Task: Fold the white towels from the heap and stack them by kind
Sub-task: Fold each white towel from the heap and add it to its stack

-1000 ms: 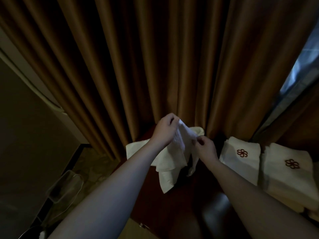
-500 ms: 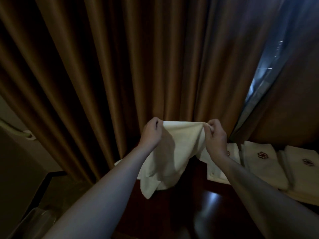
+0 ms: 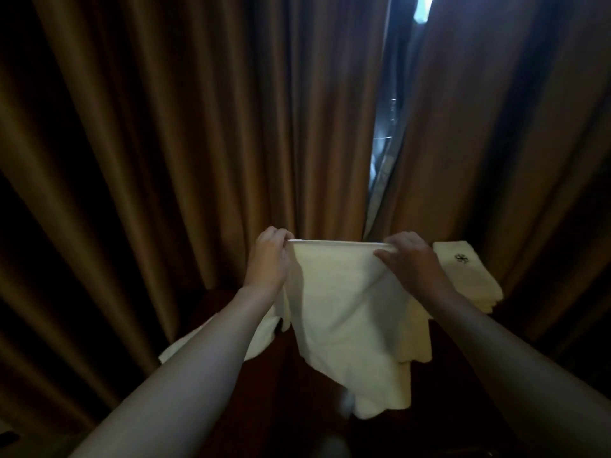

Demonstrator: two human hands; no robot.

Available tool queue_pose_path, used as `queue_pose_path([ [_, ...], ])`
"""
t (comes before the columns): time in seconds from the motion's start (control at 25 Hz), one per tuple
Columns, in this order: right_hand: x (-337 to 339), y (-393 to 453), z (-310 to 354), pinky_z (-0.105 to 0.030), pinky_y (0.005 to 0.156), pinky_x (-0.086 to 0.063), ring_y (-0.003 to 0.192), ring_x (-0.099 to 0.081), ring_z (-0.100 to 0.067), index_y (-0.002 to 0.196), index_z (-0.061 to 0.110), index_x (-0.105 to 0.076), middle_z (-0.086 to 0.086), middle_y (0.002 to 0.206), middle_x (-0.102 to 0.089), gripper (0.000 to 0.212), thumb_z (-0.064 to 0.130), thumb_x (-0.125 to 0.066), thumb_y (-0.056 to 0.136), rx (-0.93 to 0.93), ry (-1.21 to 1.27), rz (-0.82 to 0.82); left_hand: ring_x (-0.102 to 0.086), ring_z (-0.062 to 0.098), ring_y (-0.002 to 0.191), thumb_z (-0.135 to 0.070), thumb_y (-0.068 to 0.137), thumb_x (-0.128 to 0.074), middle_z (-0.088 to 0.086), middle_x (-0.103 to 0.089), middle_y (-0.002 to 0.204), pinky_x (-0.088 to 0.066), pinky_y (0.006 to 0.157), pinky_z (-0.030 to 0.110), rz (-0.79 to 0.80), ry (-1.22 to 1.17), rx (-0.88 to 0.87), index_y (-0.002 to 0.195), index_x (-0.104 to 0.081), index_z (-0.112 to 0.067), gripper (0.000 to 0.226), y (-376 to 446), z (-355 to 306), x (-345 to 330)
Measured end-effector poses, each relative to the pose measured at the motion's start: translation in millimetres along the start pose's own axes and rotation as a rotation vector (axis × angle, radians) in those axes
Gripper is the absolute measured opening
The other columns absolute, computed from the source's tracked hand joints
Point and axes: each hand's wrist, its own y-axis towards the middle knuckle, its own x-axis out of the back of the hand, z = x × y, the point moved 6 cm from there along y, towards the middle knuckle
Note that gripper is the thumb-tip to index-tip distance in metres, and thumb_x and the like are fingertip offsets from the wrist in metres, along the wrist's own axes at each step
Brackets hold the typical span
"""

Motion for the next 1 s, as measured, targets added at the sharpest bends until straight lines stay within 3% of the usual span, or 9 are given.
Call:
queue_pose_path([
  [0.08,12.7,-18.3,-27.3,-0.028,0.066,-0.037,0.081,-0.057,-0.025,0.086,0.009,-0.064,-0.006,0.083,-0.058,0.016,0.024,-0.064,0.089,-0.063,-0.073,0.023,-0.058,0.011,0.097,-0.005,0.093,-0.052,-0.002,-0.063,0.104,-0.049,0.083,0.025,0.029,-0.117,0.068,0.105,-0.069,-0.013,0.022,-9.7,-15.6,-14.2],
  [0.24,28.2,-59.7,-82.6,-0.031,0.06,-0.034,0.077,-0.06,-0.028,0.086,0.014,-0.054,-0.011,0.082,-0.063,0.023,0.035,-0.056,0.094,-0.329,-0.109,0.067,-0.066,0.013,0.077,-0.011,0.095,-0.056,0.0,-0.067,0.095,-0.06,0.06,0.034,0.203,-0.366,0.27,0.095,-0.071,-0.015,0.015,-25.7,-38.5,-55.7],
  [0.4,34.1,-75.4,-135.5,-0.031,0.064,-0.035,0.085,-0.058,-0.029,0.091,0.007,-0.06,-0.013,0.087,-0.064,0.029,0.036,-0.061,0.091,-0.426,-0.143,0.158,-0.061,0.011,0.09,-0.016,0.093,-0.059,-0.006,-0.067,0.094,-0.053,0.08,0.03,0.24,-0.278,0.294,0.094,-0.073,-0.02,0.015,-28.5,-57.3,-87.2],
  [0.56,29.7,-69.7,-190.6,-0.033,0.076,-0.038,0.088,-0.056,-0.028,0.089,0.005,-0.067,-0.015,0.093,-0.065,0.031,0.032,-0.052,0.095,-0.368,-0.208,0.284,-0.059,0.012,0.093,-0.014,0.093,-0.056,-0.002,-0.068,0.101,-0.047,0.078,0.026,0.223,-0.221,0.337,0.101,-0.072,-0.016,0.018,-37.8,-82.0,-118.6],
  [0.68,53.0,-50.8,-209.1,-0.034,0.089,-0.037,0.102,-0.053,-0.032,0.099,0.001,-0.068,-0.017,0.103,-0.061,0.024,0.021,-0.055,0.095,-0.36,-0.008,0.149,-0.059,0.008,0.093,-0.014,0.093,-0.056,-0.004,-0.068,0.1,-0.045,0.077,0.024,0.166,-0.246,0.319,0.102,-0.072,-0.017,0.018,-28.2,-100.7,-128.5],
  [0.8,80.5,-43.7,-208.3,-0.022,0.095,-0.028,0.115,-0.045,-0.028,0.107,0.0,-0.065,-0.016,0.114,-0.054,0.021,0.013,-0.059,0.092,-0.263,0.104,-0.03,-0.059,-0.001,0.089,-0.013,0.094,-0.054,-0.014,-0.066,0.092,-0.041,0.071,0.014,0.064,-0.307,0.279,0.099,-0.07,-0.022,0.019,-19.8,-121.5,-121.4],
  [0.92,73.7,-65.3,-216.7,-0.026,0.096,-0.033,0.114,-0.046,-0.029,0.102,-0.001,-0.066,-0.017,0.112,-0.055,0.017,0.008,-0.065,0.087,-0.192,0.085,-0.064,-0.056,-0.01,0.082,-0.013,0.094,-0.054,-0.019,-0.064,0.087,-0.039,0.069,0.004,-0.007,-0.288,0.25,0.098,-0.069,-0.023,0.018,-37.9,-130.4,-127.7],
  [1.0,55.8,-99.8,-227.9,-0.032,0.09,-0.038,0.103,-0.049,-0.029,0.092,0.0,-0.067,-0.017,0.099,-0.059,0.011,0.008,-0.067,0.085,-0.168,0.073,-0.051,-0.057,-0.006,0.084,-0.015,0.094,-0.056,-0.014,-0.065,0.092,-0.037,0.07,0.002,0.033,-0.225,0.257,0.1,-0.07,-0.019,0.016,-66.7,-122.1,-149.0],
])
